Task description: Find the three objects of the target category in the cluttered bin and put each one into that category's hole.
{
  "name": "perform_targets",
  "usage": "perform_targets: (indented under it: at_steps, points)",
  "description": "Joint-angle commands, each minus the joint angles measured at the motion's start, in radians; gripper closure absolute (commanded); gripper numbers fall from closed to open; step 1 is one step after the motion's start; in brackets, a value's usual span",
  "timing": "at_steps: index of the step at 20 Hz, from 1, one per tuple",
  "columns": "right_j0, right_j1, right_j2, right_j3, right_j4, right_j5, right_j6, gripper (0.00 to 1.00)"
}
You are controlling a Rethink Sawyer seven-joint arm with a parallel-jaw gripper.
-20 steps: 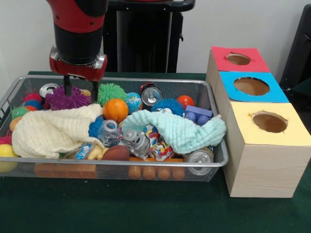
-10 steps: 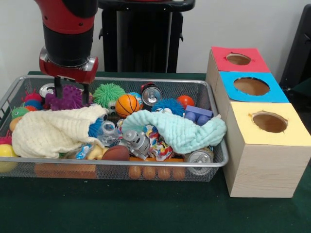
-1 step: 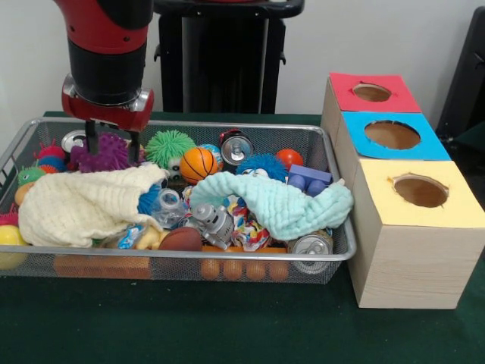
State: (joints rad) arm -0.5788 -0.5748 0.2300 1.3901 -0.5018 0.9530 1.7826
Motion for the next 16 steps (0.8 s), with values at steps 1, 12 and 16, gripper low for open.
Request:
perform_targets:
  at_steps: [1, 12, 16]
  points:
    - [0.027, 0.062, 0.094, 0.027, -0.043, -0.068, -0.147, 0.00]
    - [0.087, 0.095, 0.080, -0.043, -0.026, -0.003, -0.119, 0.00]
    - [0.088, 0.121, 0.077, -0.058, -0.019, -0.018, -0.112, 0.00]
